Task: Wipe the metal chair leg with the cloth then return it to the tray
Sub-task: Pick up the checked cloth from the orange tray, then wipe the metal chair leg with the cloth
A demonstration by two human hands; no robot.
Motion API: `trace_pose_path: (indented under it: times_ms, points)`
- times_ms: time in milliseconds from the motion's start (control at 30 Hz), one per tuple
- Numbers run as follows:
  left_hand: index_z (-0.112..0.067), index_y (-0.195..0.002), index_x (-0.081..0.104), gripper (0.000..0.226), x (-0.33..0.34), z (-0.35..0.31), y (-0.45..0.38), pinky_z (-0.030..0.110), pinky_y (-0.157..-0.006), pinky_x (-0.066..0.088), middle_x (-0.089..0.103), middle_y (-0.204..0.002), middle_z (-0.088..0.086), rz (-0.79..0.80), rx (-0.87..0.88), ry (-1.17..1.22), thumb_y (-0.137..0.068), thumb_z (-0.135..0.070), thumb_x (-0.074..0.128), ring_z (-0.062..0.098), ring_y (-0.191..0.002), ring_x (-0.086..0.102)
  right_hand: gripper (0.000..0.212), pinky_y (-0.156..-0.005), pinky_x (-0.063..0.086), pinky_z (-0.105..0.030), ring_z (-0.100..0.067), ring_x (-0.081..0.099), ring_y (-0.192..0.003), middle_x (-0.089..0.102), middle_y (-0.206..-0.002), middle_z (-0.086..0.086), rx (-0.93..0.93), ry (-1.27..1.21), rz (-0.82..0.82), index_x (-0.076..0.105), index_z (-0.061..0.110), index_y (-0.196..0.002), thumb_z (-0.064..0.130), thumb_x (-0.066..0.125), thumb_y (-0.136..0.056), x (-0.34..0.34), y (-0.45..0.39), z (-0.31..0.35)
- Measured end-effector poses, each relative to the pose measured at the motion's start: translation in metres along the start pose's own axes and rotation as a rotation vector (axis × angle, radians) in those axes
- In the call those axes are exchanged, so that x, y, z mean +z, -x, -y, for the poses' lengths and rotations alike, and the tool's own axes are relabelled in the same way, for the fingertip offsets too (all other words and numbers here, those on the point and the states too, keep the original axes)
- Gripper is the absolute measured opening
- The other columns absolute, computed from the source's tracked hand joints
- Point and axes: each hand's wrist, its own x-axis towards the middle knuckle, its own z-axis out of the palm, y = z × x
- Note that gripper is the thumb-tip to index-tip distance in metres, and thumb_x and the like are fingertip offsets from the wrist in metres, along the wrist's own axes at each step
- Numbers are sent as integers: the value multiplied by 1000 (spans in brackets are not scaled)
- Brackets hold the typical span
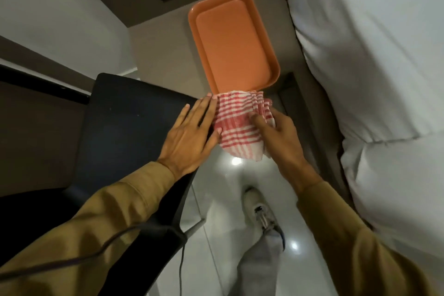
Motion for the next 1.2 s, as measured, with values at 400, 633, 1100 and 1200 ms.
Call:
trace_pose_path:
  times_ms: [400,633,1100,1200]
  points:
    - [-2,-175,10,79,71,22,114,54,-143,12,8,-185,17,-48,79,-258,-113,-48,28,32,-174,9,25,-88,62,-19,-3,75,-103,73,-116,15,65,-92,-297,63,45,-123,31,53,-106,59,159,-164]
    - [-3,-175,13,79,141,40,137,54,-141,17,14,-184,17,-179,281,-275,-115,-49,32,32,-173,16,27,-84,50,-7,4,58,-93,61,-116,-5,206,25,-407,64,12,-131,18,54,-107,144,206,-281]
    - [10,-169,16,84,195,69,125,53,-140,5,18,-179,34,-294,419,-155,-114,-51,31,46,-169,16,40,-97,54,-10,12,58,-121,53,-141,-6,207,-409,-357,48,4,-149,10,42,-110,285,223,-344]
    - [16,-167,18,84,195,63,128,56,-140,7,21,-177,37,-288,409,-126,-113,-47,33,49,-168,18,48,-124,40,-39,-20,48,-148,51,-157,-10,211,-400,-343,40,6,-156,5,44,-109,296,219,-342]
